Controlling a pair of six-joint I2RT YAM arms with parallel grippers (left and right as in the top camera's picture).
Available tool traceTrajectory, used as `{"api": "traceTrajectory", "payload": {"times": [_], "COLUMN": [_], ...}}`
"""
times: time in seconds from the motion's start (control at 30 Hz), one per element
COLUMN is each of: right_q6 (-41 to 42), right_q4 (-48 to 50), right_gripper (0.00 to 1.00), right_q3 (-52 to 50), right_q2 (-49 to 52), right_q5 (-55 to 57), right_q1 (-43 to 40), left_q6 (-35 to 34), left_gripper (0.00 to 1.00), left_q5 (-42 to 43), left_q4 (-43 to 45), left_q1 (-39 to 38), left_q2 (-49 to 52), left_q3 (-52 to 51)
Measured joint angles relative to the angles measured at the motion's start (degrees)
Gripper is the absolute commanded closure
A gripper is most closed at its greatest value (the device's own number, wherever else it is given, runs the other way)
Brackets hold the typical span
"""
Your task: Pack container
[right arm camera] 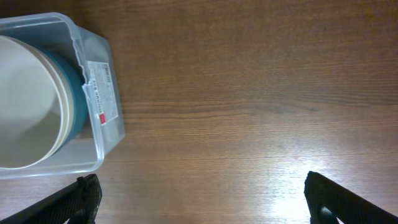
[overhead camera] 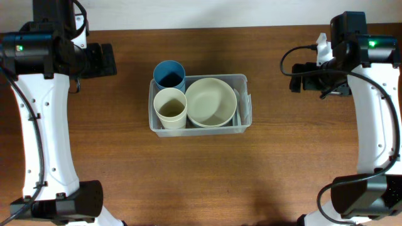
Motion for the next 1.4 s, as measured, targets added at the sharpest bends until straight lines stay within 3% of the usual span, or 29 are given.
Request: {"api": "traceTrajectory", "payload": {"times": [0.97,1.17,1.4], "right_q6": [-0.5,-0.5,-0.5], "right_q4": [1.2,20.1,49.1], "right_gripper": [0.01,0.01,0.01], "right_q3": [-0.1,-8.8,-39.3], "right_q2": [-1.7,-18.4,-49.5], "right_q5": [3.8,3.8,3.8], "right_q1": [0.0,0.0,0.0], "left_q6": [0.0,0.0,0.0], "left_gripper": [0.00,0.00,0.00], "left_q5": [0.0,0.0,-0.2], "left_q4": [0.0,0.0,0.0], "left_q1": [0.0,0.0,0.0], "left_q2": [0.0,0.0,0.0], "left_q3": [0.0,0.0,0.0]}}
